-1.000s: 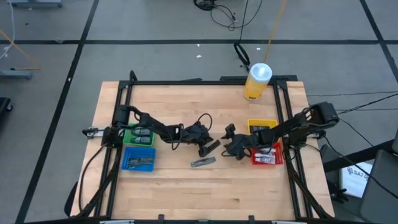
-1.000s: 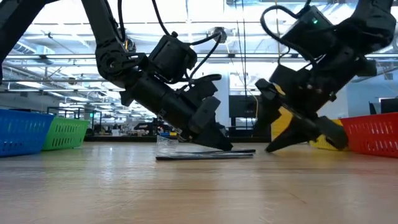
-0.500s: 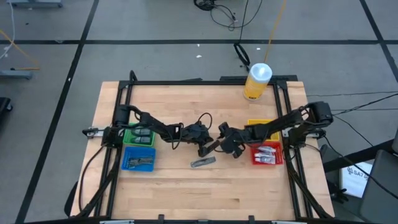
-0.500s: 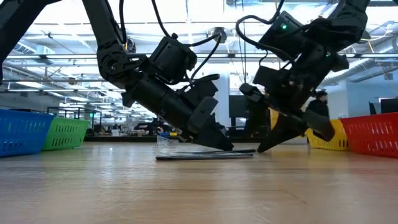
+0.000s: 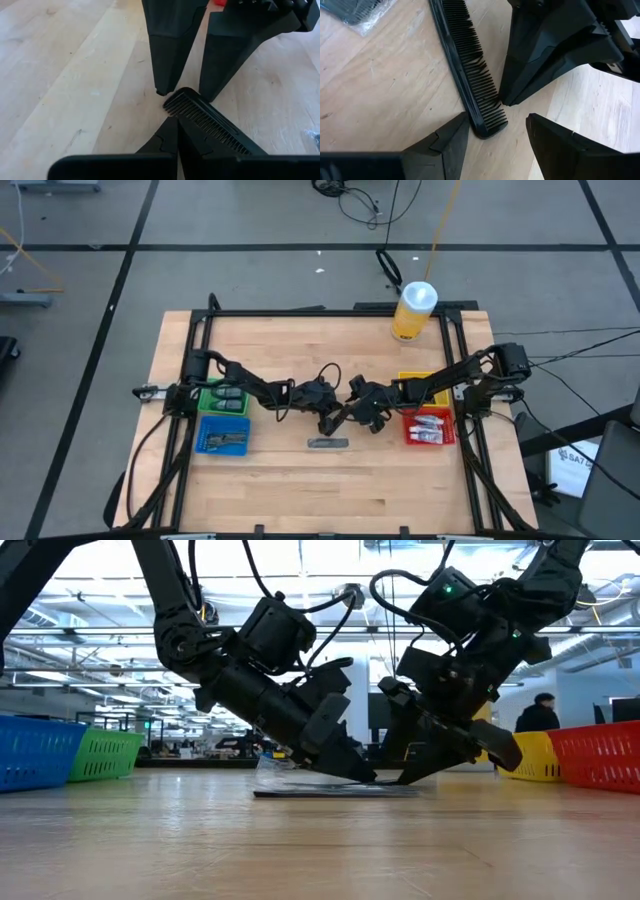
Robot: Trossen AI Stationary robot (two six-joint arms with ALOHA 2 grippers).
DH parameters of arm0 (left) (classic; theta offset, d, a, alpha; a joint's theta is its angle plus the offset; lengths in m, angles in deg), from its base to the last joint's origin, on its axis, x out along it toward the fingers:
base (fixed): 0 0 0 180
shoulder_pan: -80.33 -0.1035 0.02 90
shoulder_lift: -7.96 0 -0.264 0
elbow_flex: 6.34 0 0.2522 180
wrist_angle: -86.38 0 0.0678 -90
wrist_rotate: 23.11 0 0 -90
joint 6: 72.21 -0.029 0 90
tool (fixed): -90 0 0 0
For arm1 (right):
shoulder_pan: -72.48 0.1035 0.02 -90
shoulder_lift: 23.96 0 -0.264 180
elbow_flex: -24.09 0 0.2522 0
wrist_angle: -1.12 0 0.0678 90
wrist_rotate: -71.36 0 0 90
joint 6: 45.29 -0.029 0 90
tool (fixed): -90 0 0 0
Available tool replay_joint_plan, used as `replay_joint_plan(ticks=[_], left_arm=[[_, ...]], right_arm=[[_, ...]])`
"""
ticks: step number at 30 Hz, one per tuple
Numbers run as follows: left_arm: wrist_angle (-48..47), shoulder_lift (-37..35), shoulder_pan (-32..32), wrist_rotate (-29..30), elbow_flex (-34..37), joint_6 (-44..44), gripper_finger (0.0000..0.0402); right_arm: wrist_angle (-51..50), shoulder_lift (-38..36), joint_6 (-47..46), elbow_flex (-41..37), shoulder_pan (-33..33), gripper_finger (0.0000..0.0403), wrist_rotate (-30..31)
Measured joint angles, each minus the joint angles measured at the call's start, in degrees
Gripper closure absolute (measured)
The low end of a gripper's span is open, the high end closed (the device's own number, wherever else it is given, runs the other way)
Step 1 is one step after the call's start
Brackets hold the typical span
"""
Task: Pick & Place Travel size toiletries
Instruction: Put the black comb into the blue bin
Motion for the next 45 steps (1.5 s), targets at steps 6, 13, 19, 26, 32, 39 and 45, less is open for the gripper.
replay_joint_plan(ticks=[6,13,19,26,32,39,45], left_arm=[[0.15,0.0,0.07,0.51,-0.01,-0.03,0.04],[-0.17,0.0,0.15,1.38,-0.01,-0.17,0.0399],[-0.2,0.0,0.15,1.43,-0.01,-0.49,0.0396],[-0.26,-0.02,0.13,1.52,-0.01,-0.62,0.0393],[-0.26,-0.02,0.11,1.48,-0.01,-0.6,0.04],[0.08,-0.02,0.1,-0.81,-0.03,-0.58,0.0391],[1.06,-0.02,0.24,-3.76,-0.03,-0.54,0.0397]], right_arm=[[1.45,0.07,-0.01,-0.09,0.0,0.0207,-0.01],[5.27,0.24,0.02,-0.28,0.82,0.0207,0.61],[5.65,-0.16,0.04,-0.28,2.03,0.0207,3.19],[6.47,-0.28,0.02,-0.22,3.06,0.0207,3.79],[6.91,-0.86,-0.23,-0.18,4.19,0.0207,7.5],[6.78,-0.76,-0.79,-0.04,4.11,0.0207,8.71],[6.75,-0.79,-4.49,-0.04,4.12,0.0207,6.8]])
